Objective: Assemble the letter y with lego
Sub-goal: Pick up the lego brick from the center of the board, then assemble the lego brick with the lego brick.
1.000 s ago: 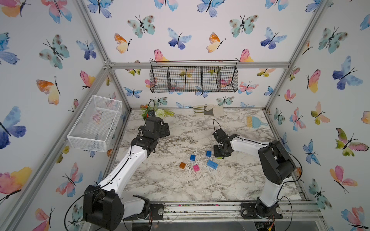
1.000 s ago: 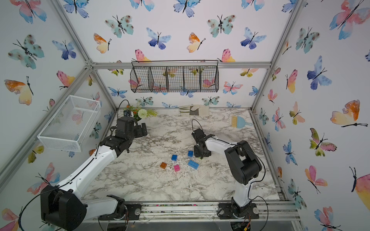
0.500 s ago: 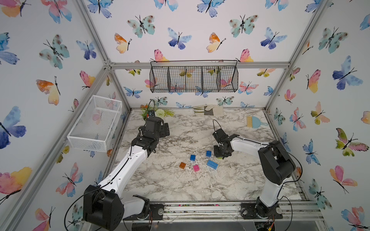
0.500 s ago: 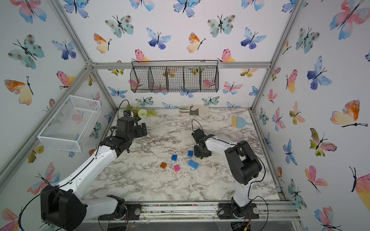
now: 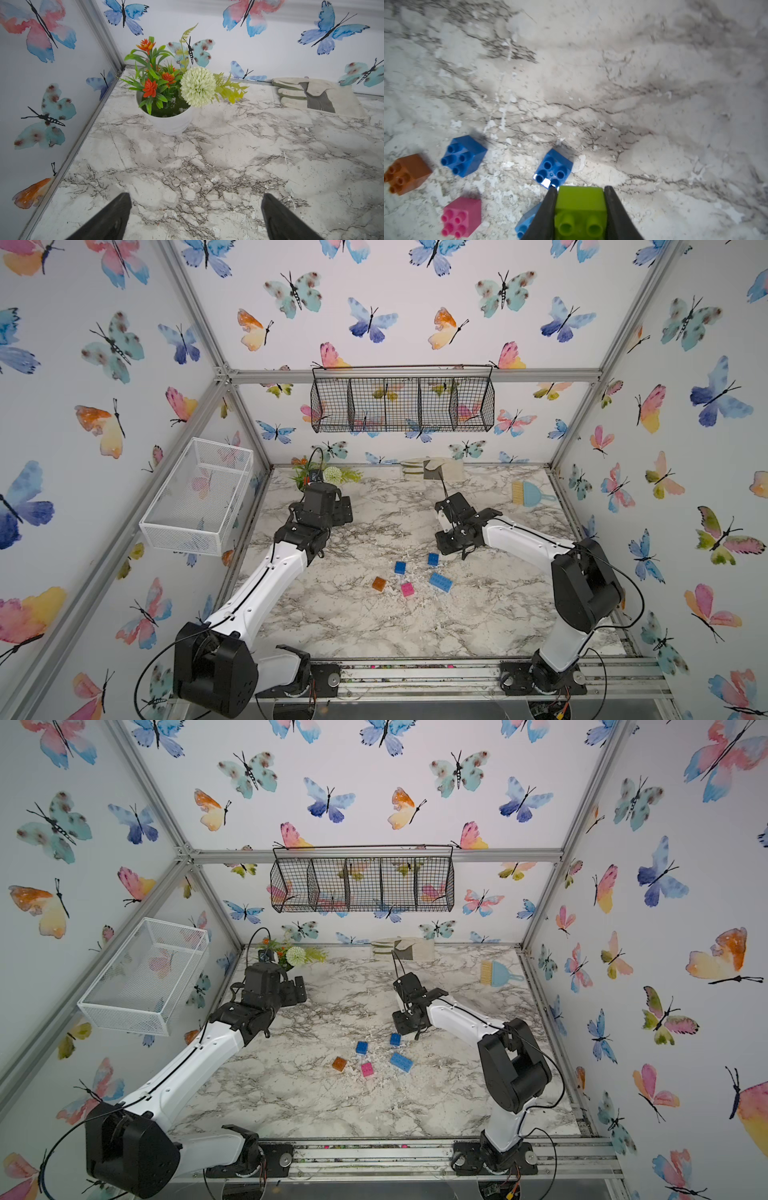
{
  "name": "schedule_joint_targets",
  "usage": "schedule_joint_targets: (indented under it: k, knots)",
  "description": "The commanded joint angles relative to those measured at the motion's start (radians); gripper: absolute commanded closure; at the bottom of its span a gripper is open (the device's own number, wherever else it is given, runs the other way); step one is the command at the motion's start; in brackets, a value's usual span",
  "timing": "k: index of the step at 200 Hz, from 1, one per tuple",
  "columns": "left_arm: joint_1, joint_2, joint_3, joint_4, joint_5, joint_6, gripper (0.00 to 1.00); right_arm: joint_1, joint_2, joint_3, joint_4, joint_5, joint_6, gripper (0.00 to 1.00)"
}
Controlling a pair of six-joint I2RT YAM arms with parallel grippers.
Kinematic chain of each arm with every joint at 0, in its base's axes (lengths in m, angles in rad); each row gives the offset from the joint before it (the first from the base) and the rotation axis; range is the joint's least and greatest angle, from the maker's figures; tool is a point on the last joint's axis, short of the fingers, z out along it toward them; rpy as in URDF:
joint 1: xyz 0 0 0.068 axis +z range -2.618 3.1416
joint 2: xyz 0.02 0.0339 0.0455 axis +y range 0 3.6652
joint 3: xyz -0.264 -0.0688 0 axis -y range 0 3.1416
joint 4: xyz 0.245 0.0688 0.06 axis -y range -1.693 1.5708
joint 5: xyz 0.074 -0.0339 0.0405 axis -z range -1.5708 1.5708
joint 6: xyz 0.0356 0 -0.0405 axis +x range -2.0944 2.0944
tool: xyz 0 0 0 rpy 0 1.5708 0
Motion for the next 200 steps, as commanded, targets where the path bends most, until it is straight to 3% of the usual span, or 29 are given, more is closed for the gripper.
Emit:
schedule_joint_targets:
  k: [1,75,200]
  knots:
    - [-0.004,0.025,0.028,-0.034,0.008,-0.007,0.02,0.021,0.030,0.043,-0.063,-0.087,-0.183,0.92]
    - [-0.005,0.034,0.048,-0.060,0.008,-0.005,0.01,0.104,0.039,0.014,-0.101,-0.116,-0.393,0.99]
    - [-0.005,0.028,0.043,-0.058,-0.003,-0.005,0.01,0.161,0.016,-0.132,-0.017,-0.109,-0.389,0.99]
